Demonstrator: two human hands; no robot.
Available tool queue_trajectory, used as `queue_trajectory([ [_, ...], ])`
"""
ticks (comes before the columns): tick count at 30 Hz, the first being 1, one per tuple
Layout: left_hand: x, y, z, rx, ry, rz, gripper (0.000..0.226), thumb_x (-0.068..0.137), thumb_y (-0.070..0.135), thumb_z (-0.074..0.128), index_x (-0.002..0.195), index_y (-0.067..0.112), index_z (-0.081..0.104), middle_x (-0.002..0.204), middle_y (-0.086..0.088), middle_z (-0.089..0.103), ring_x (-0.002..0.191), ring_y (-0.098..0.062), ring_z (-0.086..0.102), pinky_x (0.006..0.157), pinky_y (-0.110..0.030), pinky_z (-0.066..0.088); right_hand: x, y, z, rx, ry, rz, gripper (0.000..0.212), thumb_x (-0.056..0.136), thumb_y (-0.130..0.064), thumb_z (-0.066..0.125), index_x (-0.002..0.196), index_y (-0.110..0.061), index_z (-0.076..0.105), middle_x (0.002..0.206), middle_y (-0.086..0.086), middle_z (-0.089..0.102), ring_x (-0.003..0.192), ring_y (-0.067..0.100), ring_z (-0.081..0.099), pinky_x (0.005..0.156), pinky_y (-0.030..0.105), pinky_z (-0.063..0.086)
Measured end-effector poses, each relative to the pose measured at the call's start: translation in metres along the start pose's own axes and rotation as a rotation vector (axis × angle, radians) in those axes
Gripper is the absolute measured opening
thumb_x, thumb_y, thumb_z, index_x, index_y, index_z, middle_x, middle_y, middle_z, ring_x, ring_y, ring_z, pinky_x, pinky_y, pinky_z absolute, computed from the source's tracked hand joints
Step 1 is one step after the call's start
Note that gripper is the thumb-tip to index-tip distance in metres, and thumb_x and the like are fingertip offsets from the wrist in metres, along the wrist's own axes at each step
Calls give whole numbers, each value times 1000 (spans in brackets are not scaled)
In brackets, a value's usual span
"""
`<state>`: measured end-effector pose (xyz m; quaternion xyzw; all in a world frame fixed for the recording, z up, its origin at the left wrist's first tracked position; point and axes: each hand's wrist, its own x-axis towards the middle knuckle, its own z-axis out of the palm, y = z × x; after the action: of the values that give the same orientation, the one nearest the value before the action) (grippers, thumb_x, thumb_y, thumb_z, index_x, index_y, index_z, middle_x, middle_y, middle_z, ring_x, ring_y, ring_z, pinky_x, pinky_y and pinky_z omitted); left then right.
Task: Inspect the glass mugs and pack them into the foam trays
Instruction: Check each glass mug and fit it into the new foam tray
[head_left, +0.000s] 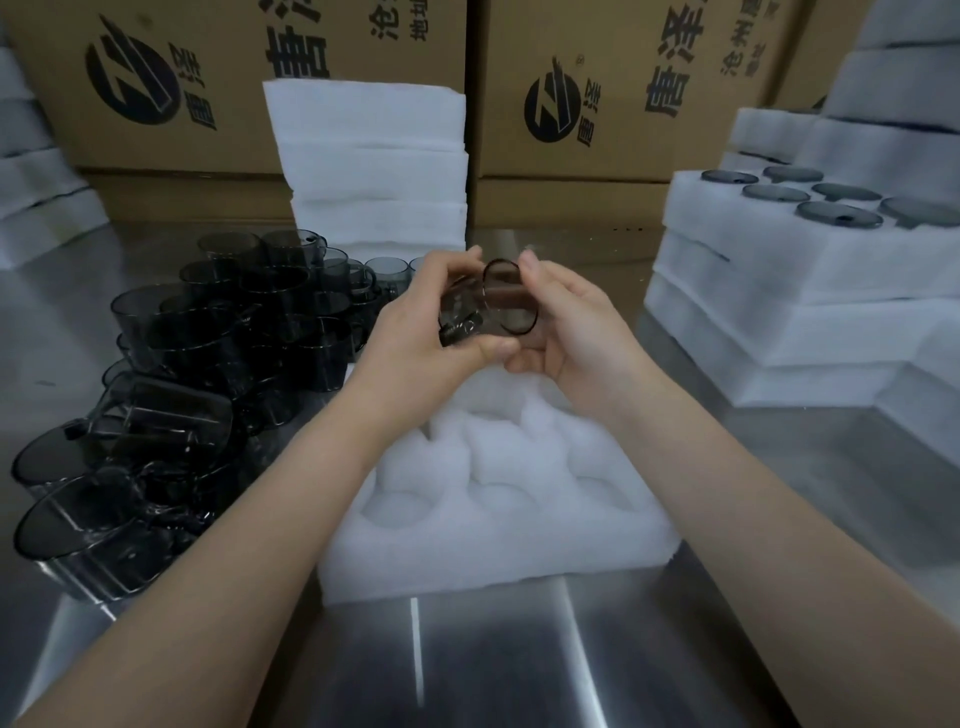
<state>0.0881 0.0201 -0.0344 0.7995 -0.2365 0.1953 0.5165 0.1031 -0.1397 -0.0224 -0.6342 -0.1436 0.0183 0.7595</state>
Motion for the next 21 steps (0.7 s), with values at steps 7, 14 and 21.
queue_trajectory([
  [7,0,-1,-2,-139,85,-49,35,81,22,71,105,39,52,107,21,64,106,5,59,94,-18,45,-2,1,-6,96,-236,34,45,96,-26,47,140,-14,50,118,13,60,82,21,66,65,24,53],
  [14,0,-3,-2,-118,53,-68,36,73,33,73,104,37,54,100,29,65,101,7,60,88,-17,48,-3,5,-1,53,-163,-34,42,81,-14,71,121,-14,60,99,12,66,76,23,66,62,29,56],
  [21,-2,-1,0,69,-24,19,64,70,22,85,124,31,53,109,24,64,105,4,59,93,-16,45,-8,7,8,-202,27,-143,35,73,-22,79,93,-16,51,98,4,62,71,9,66,55,29,54],
])
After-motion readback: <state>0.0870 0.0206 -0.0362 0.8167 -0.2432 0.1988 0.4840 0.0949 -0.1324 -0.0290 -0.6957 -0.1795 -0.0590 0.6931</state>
